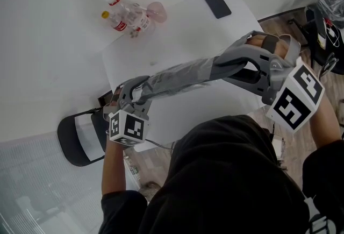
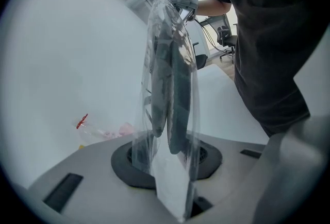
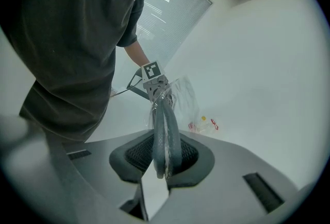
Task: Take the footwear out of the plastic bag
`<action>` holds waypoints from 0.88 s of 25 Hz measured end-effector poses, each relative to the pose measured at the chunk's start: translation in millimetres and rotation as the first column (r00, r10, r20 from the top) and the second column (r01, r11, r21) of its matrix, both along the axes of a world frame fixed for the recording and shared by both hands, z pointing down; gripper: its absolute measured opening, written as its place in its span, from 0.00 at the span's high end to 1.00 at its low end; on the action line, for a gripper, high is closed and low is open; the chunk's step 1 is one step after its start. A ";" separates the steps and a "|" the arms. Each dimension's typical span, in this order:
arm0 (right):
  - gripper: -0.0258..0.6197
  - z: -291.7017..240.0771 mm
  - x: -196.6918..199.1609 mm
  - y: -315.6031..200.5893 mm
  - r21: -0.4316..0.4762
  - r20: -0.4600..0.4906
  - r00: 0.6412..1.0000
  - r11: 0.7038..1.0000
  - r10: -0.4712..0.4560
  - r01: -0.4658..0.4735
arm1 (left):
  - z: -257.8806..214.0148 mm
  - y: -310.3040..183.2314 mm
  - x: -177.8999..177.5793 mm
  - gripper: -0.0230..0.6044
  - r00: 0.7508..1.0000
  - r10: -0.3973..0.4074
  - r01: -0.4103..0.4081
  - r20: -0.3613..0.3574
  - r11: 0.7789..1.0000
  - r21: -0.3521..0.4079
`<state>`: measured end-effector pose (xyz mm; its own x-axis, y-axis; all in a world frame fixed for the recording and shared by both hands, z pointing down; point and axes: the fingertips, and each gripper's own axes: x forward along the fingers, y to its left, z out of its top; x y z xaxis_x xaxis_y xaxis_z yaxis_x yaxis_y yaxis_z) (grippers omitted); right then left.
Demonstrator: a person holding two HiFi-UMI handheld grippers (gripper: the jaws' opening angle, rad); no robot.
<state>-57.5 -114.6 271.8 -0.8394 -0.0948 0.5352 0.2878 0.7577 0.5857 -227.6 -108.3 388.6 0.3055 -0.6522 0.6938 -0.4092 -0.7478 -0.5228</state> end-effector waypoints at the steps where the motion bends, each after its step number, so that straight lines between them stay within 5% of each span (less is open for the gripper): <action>1: 0.84 -0.7 1.9 -0.5 0.001 0.002 1.000 1.000 0.001 -0.001 | 0.4 -0.2 -0.8 0.78 1.000 -0.004 0.004 0.000 1.000 -0.001; 7: 0.84 -4.0 13.1 -11.1 -0.003 0.010 0.999 0.999 0.033 -0.033 | 3.3 -0.8 -13.6 0.91 0.998 -0.055 0.055 -0.015 0.998 -0.010; 22: 0.84 -4.2 18.4 -14.9 0.002 0.008 0.999 0.999 0.034 -0.034 | 11.4 1.4 -22.1 0.93 0.993 -0.112 0.110 -0.046 0.993 -0.051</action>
